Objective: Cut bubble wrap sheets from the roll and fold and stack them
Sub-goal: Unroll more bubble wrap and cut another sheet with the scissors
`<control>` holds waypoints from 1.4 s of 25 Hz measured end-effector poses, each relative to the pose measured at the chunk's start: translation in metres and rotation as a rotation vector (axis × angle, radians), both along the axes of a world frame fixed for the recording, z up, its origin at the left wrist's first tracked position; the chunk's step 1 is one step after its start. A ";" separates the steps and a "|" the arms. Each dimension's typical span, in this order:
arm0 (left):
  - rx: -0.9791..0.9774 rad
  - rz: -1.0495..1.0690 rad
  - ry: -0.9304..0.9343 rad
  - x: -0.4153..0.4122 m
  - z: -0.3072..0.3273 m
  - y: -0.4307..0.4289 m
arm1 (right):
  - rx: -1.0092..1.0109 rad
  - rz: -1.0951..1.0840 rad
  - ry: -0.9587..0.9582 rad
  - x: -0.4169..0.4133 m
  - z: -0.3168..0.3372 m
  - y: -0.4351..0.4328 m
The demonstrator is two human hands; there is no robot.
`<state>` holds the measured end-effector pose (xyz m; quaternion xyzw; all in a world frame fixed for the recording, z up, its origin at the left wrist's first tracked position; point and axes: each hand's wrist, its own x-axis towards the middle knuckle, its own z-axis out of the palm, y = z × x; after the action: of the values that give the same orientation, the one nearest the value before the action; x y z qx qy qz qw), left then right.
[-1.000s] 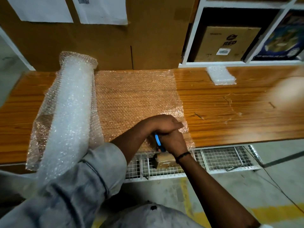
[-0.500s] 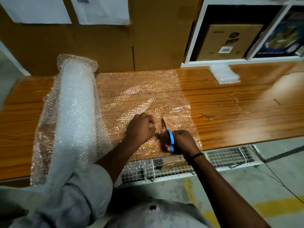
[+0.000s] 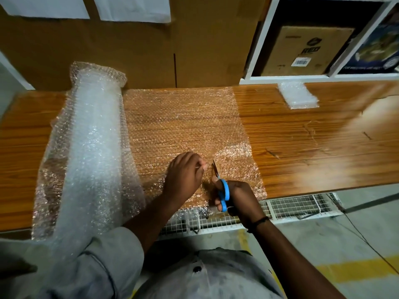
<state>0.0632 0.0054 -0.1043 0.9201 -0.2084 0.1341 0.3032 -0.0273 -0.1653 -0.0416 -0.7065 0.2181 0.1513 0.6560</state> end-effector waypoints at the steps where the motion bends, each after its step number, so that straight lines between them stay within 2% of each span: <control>1: -0.028 -0.002 -0.005 -0.001 -0.001 0.000 | 0.010 0.005 -0.004 0.003 0.002 0.000; 9: -0.081 -0.021 0.051 -0.004 -0.006 0.000 | 0.036 0.040 -0.010 0.029 0.010 0.000; 18: -0.148 -0.029 0.088 -0.005 -0.003 -0.001 | 0.107 -0.064 -0.055 0.059 0.000 0.002; 25: -0.184 -0.055 0.080 -0.006 -0.003 -0.001 | -0.040 -0.028 -0.072 0.067 0.000 -0.001; 30: -0.212 -0.080 0.068 -0.006 -0.001 -0.001 | -0.055 -0.007 -0.077 0.082 0.006 -0.001; 35: -0.221 -0.082 0.079 -0.006 -0.002 -0.001 | -0.213 0.029 -0.089 0.099 -0.002 -0.002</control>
<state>0.0574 0.0043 -0.1059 0.8763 -0.2176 0.1073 0.4162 0.0716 -0.1677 -0.0438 -0.7815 0.1933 0.1054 0.5838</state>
